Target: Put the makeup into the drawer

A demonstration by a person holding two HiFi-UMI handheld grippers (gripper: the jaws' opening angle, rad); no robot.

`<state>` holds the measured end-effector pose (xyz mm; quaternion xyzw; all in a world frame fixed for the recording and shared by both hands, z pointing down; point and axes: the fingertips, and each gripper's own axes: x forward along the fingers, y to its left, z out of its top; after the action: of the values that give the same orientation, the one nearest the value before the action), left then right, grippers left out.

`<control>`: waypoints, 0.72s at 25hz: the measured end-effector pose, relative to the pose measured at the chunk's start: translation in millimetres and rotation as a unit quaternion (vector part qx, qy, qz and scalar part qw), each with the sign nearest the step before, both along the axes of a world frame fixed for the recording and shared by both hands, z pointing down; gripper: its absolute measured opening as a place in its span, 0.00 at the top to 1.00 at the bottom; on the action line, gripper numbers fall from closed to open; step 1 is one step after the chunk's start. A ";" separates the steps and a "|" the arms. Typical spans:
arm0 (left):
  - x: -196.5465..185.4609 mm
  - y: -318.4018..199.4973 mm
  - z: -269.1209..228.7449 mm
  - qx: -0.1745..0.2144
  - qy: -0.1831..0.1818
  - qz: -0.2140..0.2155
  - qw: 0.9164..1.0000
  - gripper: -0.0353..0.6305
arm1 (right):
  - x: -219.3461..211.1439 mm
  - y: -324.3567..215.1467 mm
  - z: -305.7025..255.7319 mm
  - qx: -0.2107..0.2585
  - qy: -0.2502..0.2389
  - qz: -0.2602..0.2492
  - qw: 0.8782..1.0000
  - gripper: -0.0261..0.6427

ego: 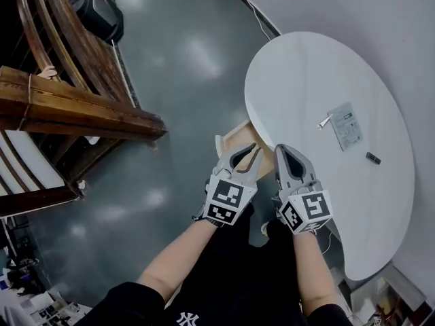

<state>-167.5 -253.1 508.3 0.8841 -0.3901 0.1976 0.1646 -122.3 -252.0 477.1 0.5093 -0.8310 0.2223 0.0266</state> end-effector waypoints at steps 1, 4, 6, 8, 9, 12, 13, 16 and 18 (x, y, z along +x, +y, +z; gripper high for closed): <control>0.9 -0.2 -12.0 0.007 0.004 -0.001 1.000 0.87 | 0.9 0.0 -9.3 0.005 0.001 0.000 1.000 0.94; 6.5 -1.6 -45.0 0.028 0.012 -0.002 1.000 0.90 | 6.1 -0.4 -34.6 0.018 0.004 0.001 1.000 0.94; 11.5 -2.7 -65.1 0.041 0.017 -0.002 0.999 0.91 | 10.7 -1.2 -49.7 0.026 0.007 0.001 1.000 0.94; 15.6 -3.6 -85.0 0.053 0.024 -0.002 0.998 0.92 | 14.4 -2.8 -65.8 0.035 0.012 0.002 0.999 0.94; 17.0 -3.8 -94.9 0.057 0.029 -0.003 0.998 0.93 | 15.5 -3.4 -74.2 0.040 0.014 0.001 0.999 0.94; 21.4 -2.7 -121.9 0.068 0.047 -0.007 0.997 0.93 | 18.9 -4.0 -97.7 0.054 0.019 0.002 0.998 0.94; 23.7 -1.5 -130.0 0.071 0.053 -0.008 0.996 0.93 | 20.7 -3.5 -104.8 0.059 0.020 0.003 0.998 0.94; 31.3 3.0 -154.7 0.083 0.071 -0.008 0.994 0.93 | 26.1 -1.1 -127.0 0.077 0.023 0.008 0.997 0.94; 35.9 2.4 -174.3 0.097 0.078 -0.006 0.992 0.93 | 29.8 -1.5 -144.8 0.091 0.029 0.011 0.995 0.94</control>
<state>-131.7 -250.7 334.0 0.9063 -0.3985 0.0880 0.1095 -92.5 -253.6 332.3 0.5246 -0.8411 0.1317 0.0017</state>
